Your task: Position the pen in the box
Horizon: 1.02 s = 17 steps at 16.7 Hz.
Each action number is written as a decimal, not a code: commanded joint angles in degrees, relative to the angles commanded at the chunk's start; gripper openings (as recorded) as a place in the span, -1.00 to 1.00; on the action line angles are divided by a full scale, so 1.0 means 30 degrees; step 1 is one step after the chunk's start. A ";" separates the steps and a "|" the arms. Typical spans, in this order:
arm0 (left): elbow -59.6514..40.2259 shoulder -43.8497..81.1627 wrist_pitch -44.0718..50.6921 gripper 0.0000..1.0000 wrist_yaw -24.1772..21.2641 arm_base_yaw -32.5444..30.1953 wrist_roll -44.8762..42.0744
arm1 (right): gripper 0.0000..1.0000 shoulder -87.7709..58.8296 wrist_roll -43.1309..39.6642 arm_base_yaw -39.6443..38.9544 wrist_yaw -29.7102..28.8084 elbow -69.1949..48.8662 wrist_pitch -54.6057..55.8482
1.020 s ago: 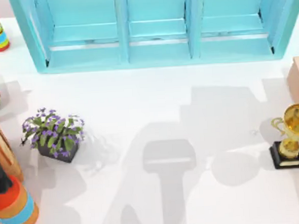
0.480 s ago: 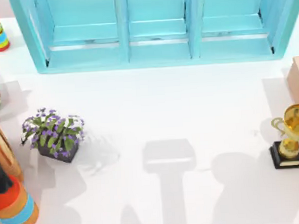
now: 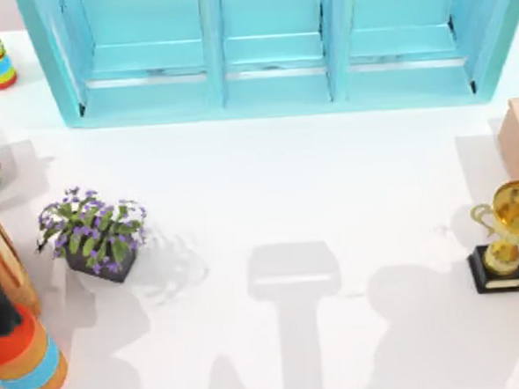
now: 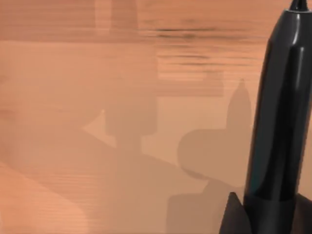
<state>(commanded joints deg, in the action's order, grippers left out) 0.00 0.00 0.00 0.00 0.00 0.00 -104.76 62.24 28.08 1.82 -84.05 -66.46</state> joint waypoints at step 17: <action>0.0000 0.0000 0.0000 1.00 0.0000 0.0000 0.0000 | 0.21 0.0099 0.1353 -0.1113 -0.0065 0.3222 0.3030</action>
<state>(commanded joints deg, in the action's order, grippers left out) 0.00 0.00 0.00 0.00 0.00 0.00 -104.46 66.30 24.74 1.62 -74.39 -57.36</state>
